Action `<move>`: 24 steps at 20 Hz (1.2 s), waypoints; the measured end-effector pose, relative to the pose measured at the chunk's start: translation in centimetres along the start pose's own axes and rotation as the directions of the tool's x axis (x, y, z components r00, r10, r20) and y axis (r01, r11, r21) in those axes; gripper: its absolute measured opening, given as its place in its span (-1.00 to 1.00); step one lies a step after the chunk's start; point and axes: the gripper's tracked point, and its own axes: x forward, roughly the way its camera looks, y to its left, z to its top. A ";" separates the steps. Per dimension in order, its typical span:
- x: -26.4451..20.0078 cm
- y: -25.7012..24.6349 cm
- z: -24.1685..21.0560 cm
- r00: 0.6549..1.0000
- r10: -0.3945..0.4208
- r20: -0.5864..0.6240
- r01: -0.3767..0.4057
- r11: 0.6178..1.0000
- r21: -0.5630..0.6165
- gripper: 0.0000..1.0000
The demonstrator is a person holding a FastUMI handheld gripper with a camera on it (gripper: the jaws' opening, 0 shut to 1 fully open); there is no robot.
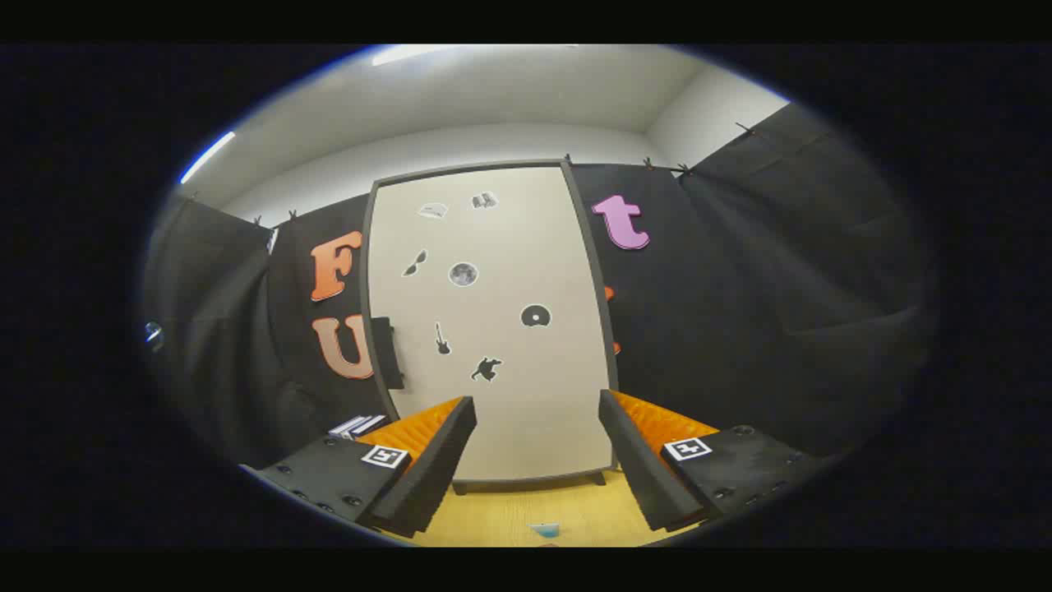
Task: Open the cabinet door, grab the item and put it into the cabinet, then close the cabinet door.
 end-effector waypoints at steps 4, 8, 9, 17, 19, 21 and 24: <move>1.3 0.0 -0.1 1.000 0.008 0.012 -0.008 1.000 0.015 0.95; 2.0 -0.2 -0.1 1.000 0.010 0.020 -0.010 1.000 0.018 0.95; 2.0 -0.2 -0.2 1.000 0.013 0.021 -0.013 1.000 0.019 0.95; 1.8 0.1 -0.3 0.999 0.030 0.025 -0.031 0.999 0.020 0.95; 1.6 0.6 -0.4 0.999 0.040 0.024 -0.041 0.999 0.019 0.95; 1.4 1.1 -0.6 0.999 0.049 0.014 -0.049 0.999 0.019 0.95; 1.4 1.4 -0.5 0.999 0.045 0.012 -0.045 0.999 0.026 0.95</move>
